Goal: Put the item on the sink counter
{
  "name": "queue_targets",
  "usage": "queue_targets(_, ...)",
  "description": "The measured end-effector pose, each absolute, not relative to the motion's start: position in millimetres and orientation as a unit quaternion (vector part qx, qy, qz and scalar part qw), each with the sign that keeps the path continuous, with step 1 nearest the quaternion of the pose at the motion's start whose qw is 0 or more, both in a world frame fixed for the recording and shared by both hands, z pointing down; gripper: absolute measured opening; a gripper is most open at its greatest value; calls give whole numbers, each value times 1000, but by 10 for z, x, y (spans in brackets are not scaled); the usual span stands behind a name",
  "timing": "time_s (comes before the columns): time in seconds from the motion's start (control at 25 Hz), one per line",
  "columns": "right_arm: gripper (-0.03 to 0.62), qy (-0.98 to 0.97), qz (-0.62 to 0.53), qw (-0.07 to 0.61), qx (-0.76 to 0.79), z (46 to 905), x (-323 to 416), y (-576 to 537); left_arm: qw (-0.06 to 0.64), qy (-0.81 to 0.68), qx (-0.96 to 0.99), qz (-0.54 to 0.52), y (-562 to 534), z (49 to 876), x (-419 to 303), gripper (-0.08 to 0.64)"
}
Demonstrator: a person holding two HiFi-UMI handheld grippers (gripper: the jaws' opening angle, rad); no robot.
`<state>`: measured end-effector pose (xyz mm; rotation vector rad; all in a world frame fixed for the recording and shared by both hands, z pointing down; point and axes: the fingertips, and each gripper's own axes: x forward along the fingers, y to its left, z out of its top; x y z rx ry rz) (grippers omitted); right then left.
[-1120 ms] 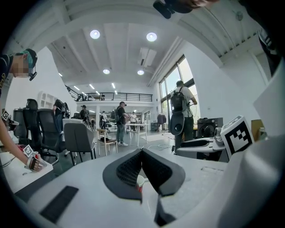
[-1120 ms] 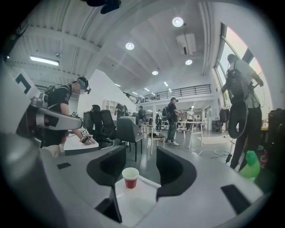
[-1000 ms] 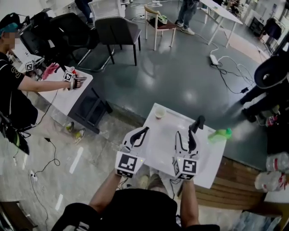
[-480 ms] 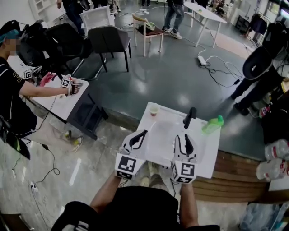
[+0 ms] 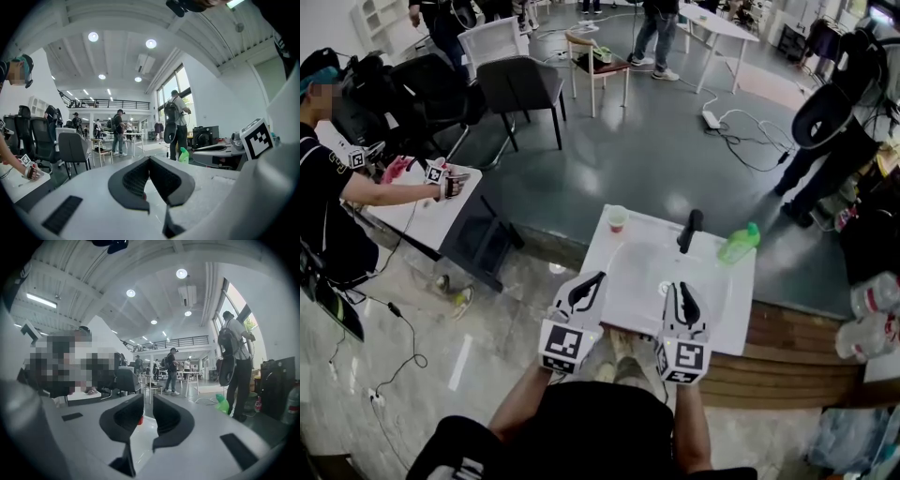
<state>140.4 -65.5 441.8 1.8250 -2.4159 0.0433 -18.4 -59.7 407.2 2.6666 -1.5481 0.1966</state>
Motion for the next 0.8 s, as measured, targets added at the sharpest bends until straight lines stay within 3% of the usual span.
queue_targets(0.36,8,-792,15,61,607,4477,1431,-558,30,-498,864,65,-516,4133,-167,2)
queue_targets(0.8,0,-795,17,60,604,4451,1417,-554,32,-499,864,65,-507,4128,-169,2)
